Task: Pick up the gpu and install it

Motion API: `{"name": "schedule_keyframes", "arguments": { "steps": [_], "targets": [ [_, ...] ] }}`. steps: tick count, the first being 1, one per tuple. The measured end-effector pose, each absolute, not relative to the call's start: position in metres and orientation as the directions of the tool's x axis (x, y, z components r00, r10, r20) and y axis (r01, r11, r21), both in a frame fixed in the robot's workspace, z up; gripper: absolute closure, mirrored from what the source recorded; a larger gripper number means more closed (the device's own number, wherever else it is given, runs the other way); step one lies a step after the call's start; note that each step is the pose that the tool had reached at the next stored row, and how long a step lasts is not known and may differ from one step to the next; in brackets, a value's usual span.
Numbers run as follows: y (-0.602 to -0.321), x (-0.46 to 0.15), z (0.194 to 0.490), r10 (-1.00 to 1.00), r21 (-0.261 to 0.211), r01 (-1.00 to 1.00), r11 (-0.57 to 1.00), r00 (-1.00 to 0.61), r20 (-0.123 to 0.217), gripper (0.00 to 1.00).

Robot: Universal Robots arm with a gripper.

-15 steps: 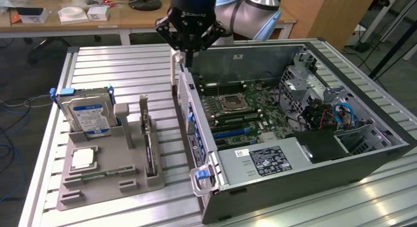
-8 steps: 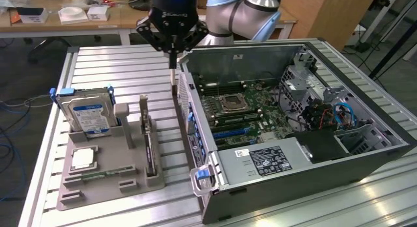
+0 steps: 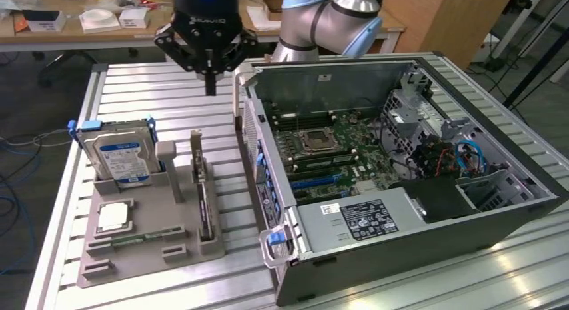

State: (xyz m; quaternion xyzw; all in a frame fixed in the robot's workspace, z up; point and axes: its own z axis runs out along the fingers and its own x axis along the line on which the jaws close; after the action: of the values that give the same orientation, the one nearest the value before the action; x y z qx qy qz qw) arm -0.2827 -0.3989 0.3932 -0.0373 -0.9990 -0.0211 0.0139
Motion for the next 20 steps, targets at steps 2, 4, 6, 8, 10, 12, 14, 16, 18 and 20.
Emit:
{"name": "schedule_keyframes", "arguments": {
  "steps": [2, 4, 6, 8, 10, 12, 14, 16, 18, 20],
  "targets": [
    [-0.399, -0.292, 0.393, 0.074, 0.041, 0.075, 0.996, -0.997, 0.029, 0.89],
    [-0.399, -0.301, 0.393, 0.074, 0.041, 0.075, 0.996, -0.997, 0.029, 0.89],
    [-0.399, -0.310, 0.393, 0.074, 0.041, 0.075, 0.996, -0.997, 0.029, 0.89],
    [-0.399, -0.315, 0.393, 0.074, 0.041, 0.075, 0.996, -0.997, 0.029, 0.89],
    [-0.399, -0.315, 0.393, 0.074, 0.041, 0.075, 0.996, -0.997, 0.029, 0.89],
    [-0.399, -0.315, 0.393, 0.074, 0.041, 0.075, 0.996, -0.997, 0.029, 0.89],
    [-0.399, -0.315, 0.393, 0.074, 0.041, 0.075, 0.996, -0.997, 0.029, 0.89],
    [-0.399, -0.315, 0.393, 0.074, 0.041, 0.075, 0.996, -0.997, 0.029, 0.89],
    [-0.399, -0.315, 0.393, 0.074, 0.041, 0.075, 0.996, -0.997, 0.029, 0.89],
    [-0.399, -0.315, 0.393, 0.074, 0.041, 0.075, 0.996, -0.997, 0.029, 0.89]
  ]
}}
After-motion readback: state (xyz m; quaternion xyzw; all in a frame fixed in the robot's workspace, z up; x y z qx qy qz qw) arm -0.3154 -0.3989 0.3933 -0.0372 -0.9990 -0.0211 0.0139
